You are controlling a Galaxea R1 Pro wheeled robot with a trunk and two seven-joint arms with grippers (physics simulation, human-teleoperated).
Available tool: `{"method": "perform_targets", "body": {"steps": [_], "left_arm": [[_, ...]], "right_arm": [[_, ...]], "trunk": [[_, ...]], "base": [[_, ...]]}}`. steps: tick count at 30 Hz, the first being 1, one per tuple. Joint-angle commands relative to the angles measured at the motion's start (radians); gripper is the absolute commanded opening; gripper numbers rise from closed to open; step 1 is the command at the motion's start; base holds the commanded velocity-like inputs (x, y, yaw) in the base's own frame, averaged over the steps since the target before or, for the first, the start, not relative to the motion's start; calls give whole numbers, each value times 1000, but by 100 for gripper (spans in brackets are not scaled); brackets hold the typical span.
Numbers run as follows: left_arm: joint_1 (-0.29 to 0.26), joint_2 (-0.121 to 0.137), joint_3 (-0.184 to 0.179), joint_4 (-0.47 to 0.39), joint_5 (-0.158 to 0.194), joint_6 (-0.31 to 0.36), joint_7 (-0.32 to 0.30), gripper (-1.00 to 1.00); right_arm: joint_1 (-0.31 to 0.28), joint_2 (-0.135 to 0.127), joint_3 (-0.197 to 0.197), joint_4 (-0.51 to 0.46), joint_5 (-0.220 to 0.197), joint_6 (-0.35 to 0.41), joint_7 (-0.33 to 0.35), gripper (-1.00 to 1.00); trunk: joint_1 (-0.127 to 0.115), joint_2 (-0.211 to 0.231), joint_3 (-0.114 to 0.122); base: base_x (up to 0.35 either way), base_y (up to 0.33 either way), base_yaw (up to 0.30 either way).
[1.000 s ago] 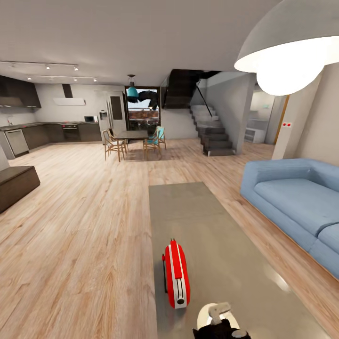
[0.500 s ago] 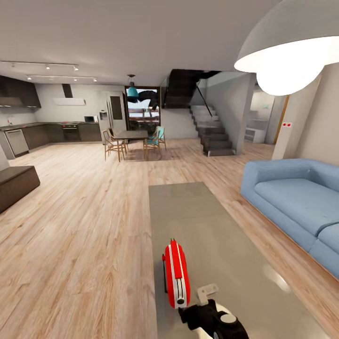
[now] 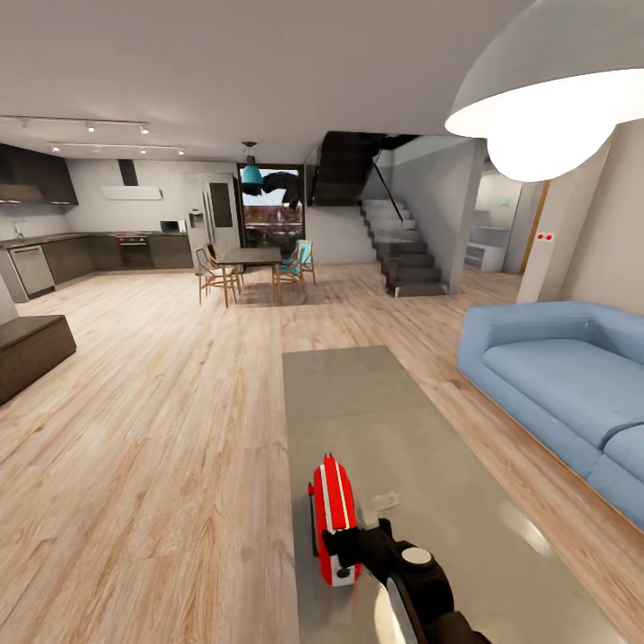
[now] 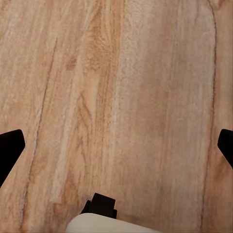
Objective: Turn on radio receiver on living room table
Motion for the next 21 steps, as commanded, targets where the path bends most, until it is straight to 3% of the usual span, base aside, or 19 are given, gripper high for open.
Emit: {"method": "perform_targets", "body": {"steps": [1, 9, 17, 21], "left_arm": [[0, -1, 3, -1, -1, -2, 1, 100], [0, -1, 2, -1, -1, -2, 1, 100], [0, -1, 2, -1, -1, -2, 1, 100], [0, 0, 2, -1, -1, -2, 1, 100]], "right_arm": [[-23, 0, -1, -2, 7, 7, 5, 100], [-163, 0, -2, -2, -3, 113, 7, 100], [-289, 0, -5, 6, -8, 137, 6, 100], [-382, 0, -7, 22, -9, 231, 6, 100]], "trunk": [[0, -1, -1], [0, -1, -1], [0, -1, -1], [0, -1, -1]], "base": [[0, 0, 0], [0, 0, 0], [0, 0, 0], [0, 0, 0]]}}
